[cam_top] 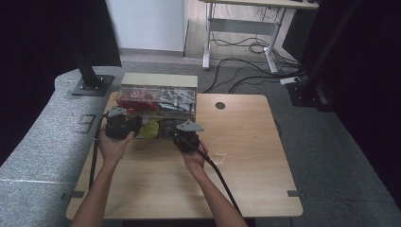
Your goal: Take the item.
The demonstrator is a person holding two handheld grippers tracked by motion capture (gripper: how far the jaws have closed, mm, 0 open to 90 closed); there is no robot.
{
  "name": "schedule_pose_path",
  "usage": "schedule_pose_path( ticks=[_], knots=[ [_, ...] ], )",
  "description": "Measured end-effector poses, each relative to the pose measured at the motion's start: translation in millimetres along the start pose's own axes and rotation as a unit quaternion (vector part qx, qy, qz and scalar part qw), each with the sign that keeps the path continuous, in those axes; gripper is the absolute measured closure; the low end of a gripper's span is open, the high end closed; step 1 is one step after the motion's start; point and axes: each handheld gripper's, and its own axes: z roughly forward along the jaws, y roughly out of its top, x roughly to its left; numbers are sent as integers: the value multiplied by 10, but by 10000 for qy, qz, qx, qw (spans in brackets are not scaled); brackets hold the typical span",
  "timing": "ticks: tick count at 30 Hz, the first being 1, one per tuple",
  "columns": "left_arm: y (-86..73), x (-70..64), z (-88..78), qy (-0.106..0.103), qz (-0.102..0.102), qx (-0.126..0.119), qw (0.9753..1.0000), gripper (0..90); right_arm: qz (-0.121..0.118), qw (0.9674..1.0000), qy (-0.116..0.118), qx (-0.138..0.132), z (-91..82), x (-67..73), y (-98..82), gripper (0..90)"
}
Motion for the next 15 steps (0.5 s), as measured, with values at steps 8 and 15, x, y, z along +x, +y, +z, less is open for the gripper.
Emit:
schedule_pose_path(
  ticks=[8,15],
  knots=[
    [0,-2,2,0,6,-1,10000,900,-23,9999,111,-81,-129,18,21,885],
    [4,-12,11,-9,-1,5,10000,900,56,9996,243,-133,-249,-7,34,885]
  ],
)
